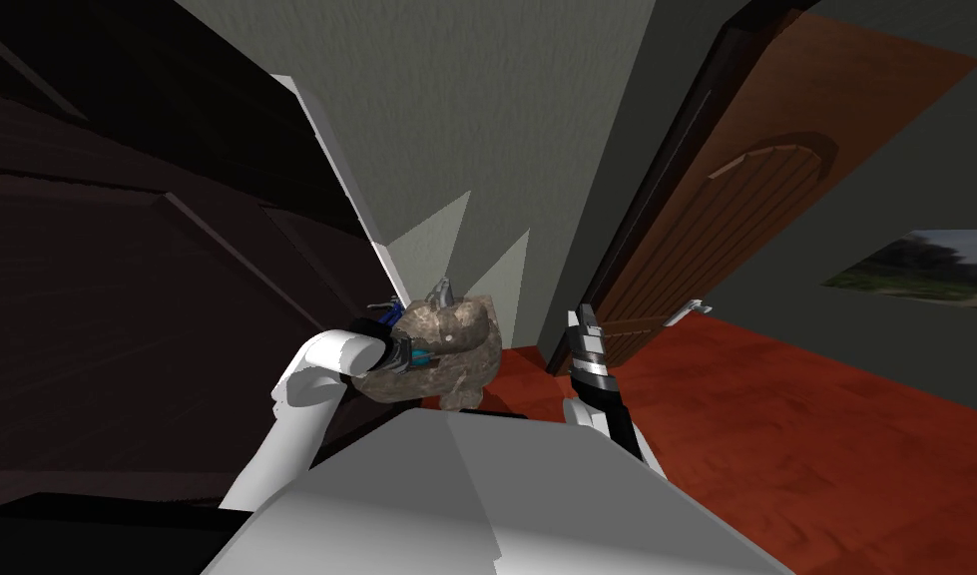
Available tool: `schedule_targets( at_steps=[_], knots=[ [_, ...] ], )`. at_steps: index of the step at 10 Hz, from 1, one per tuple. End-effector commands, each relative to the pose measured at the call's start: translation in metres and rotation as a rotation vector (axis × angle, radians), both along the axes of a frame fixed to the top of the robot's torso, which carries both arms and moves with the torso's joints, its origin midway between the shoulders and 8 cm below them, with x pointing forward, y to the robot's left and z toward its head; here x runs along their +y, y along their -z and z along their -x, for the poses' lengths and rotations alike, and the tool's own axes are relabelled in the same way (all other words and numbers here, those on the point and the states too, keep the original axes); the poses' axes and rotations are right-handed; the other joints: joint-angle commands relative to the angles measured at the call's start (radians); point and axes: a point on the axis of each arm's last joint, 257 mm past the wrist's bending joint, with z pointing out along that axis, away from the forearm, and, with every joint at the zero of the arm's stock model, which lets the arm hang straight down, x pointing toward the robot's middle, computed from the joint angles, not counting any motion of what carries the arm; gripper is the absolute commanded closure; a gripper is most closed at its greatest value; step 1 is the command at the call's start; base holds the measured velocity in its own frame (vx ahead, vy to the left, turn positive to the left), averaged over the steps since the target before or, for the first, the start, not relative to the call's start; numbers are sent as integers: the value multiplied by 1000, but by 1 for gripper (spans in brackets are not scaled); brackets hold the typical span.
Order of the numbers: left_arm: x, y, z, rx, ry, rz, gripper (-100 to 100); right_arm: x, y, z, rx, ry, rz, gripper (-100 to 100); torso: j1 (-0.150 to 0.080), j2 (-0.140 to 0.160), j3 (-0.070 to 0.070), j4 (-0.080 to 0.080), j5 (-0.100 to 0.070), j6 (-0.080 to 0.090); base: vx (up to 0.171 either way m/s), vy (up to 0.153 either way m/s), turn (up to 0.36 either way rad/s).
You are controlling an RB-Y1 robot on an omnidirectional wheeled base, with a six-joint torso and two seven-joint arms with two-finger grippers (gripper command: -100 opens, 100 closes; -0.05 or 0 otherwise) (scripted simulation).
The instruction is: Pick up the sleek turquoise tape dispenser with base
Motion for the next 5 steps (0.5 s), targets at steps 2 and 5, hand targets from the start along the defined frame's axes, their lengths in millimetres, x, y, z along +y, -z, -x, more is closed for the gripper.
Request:
schedule_targets(
  at_steps=[2, 5],
  knots=[
    [0, 0, -1, -2, 1, 0, 100, 0, 0, 0, 0, 0, 0, 0, 0, 0, 0, 0, 0, 0, -5, -3, -1],
    [0, 0, -1, -1, 2, -1, 100, 0, 0, 0, 0, 0, 0, 0, 1, -1, -1, 0, 0, 0, 0, 0, 0]
  ],
)
